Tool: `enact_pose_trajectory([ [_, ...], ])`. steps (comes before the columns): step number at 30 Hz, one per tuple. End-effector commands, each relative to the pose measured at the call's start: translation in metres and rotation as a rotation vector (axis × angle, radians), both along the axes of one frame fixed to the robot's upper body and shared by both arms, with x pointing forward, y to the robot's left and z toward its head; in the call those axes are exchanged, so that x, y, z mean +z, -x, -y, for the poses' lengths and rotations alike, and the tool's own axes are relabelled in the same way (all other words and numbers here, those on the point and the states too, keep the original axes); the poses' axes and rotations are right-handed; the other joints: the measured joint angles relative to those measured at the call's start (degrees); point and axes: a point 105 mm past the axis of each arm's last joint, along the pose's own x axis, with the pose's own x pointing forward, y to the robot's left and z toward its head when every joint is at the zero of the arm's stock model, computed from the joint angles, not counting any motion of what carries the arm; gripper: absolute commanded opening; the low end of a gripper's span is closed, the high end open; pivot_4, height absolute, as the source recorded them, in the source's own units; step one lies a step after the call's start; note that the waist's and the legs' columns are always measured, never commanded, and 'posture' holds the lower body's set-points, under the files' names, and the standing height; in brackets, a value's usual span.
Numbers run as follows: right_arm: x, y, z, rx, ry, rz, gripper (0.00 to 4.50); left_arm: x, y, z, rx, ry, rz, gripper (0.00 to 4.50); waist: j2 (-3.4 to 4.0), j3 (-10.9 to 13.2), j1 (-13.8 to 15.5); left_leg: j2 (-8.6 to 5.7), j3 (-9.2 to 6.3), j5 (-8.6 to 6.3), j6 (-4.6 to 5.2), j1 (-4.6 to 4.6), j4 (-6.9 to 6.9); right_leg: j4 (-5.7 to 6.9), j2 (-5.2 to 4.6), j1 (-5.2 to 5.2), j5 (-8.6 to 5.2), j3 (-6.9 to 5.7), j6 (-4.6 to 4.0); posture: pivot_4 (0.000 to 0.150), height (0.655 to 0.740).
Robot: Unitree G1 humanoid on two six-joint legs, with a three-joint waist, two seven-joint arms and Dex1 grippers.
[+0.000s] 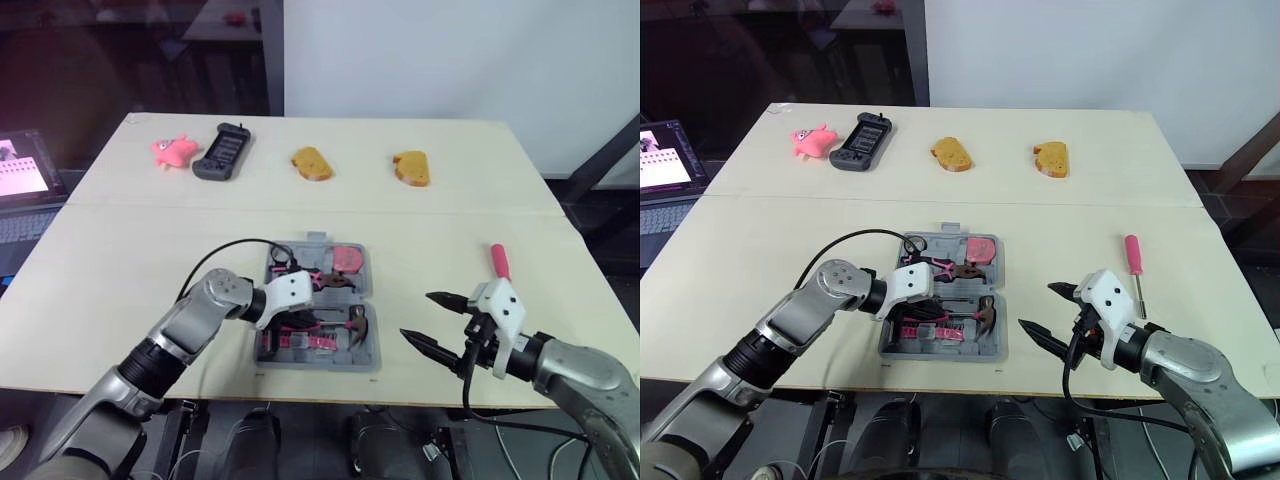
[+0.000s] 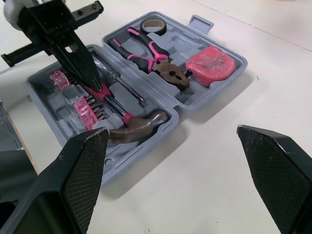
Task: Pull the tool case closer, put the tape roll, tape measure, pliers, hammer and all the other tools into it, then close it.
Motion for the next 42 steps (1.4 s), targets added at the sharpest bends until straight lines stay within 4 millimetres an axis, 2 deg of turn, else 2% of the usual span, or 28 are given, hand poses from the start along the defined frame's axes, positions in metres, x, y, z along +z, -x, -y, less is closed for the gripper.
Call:
enact_pose_trajectory([
  [1,0.013,0.001,-0.003,0.024,0.006,0.058,4.5,-0.009,-0.001,-0.006,0.043,-0.016,-0.027,0.02,0.0,0.0,0.0,0.0,0.0,0.0,0.0,0.0,0.0,0.0,0.0,0.0,0.0,0.0,0.0,0.15,0.74],
  [16,0.017,0.001,-0.003,0.042,0.023,0.056,4.5,-0.059,0.017,-0.025,0.087,-0.101,-0.144,0.02,0.25,-0.6,0.0,0.0,0.0,-0.01,0.02,0.1,-0.01,-0.01,0.0,0.11,-0.01,0.0,0.0,0.15,0.74],
  [22,0.019,0.003,-0.001,0.041,0.028,0.051,4.5,-0.088,0.025,-0.039,0.076,-0.248,-0.17,0.02,0.43,-1.4,-0.1,0.0,0.04,-0.13,0.22,0.23,-0.02,-0.06,0.0,0.25,-0.05,0.03,0.0,0.15,0.74],
  [26,0.019,0.003,-0.002,0.042,0.028,0.05,4.5,-0.099,0.027,-0.042,0.083,-0.279,-0.194,0.02,0.45,-2.0,-0.2,0.02,0.05,-0.38,0.6,1.2,-0.2,-0.6,0.0,1.31,-0.33,0.02,-0.41,0.15,0.74],
  [29,0.02,0.003,-0.001,0.042,0.029,0.049,4.5,-0.1,0.025,-0.039,0.089,-0.259,-0.203,0.02,0.59,-2.3,-0.3,-0.03,0.23,-0.41,0.59,2.14,-0.79,-1.15,-0.1,1.92,-0.45,0.22,-0.26,0.15,0.74],
  [30,0.02,0.003,-0.001,0.041,0.03,0.049,4.5,-0.099,0.024,-0.039,0.09,-0.255,-0.201,0.02,0.62,-2.5,-0.2,-0.03,0.22,-0.41,0.58,2.17,-0.86,-1.19,-0.08,1.94,-0.53,0.27,-0.14,0.15,0.74],
  [32,0.02,0.002,-0.001,0.042,0.03,0.05,4.5,-0.097,0.022,-0.036,0.089,-0.234,-0.193,0.02,0.67,-2.6,-0.1,-0.03,0.22,-0.41,0.58,2.17,-0.89,-1.24,-0.09,1.93,-0.53,0.3,-0.14,0.15,0.74],
  [34,0.02,0.001,-0.001,0.043,0.031,0.052,4.5,-0.081,0.013,-0.032,0.097,-0.161,-0.154,0.02,0.67,-2.6,-0.1,-0.05,0.23,-0.4,0.58,2.15,-0.89,-1.25,-0.08,1.93,-0.53,0.36,-0.14,0.15,0.74],
  [37,0.021,-0.002,0.002,0.045,0.033,0.055,4.5,-0.035,0.002,-0.029,0.083,-0.005,-0.062,0.02,0.72,-2.5,-0.3,-0.04,0.24,-0.4,0.59,2.01,-0.91,-1.24,-0.07,1.92,-0.51,0.39,-0.16,0.15,0.74],
  [39,0.021,-0.002,0.004,0.046,0.034,0.057,4.5,-0.009,0.0,-0.032,0.08,0.075,-0.024,0.02,0.38,-2.1,-0.7,0.0,0.28,-0.4,0.59,1.92,-1.0,-1.09,0.0,1.75,-0.51,0.45,-0.18,0.15,0.74],
  [42,0.023,-0.005,0.011,0.045,0.04,0.06,4.5,0.042,0.0,-0.053,0.119,0.203,0.06,0.02,0.22,-1.7,-1.7,0.1,0.26,-0.39,0.6,1.23,-1.06,-0.97,0.09,1.08,-0.37,0.38,-0.5,0.15,0.74],
])
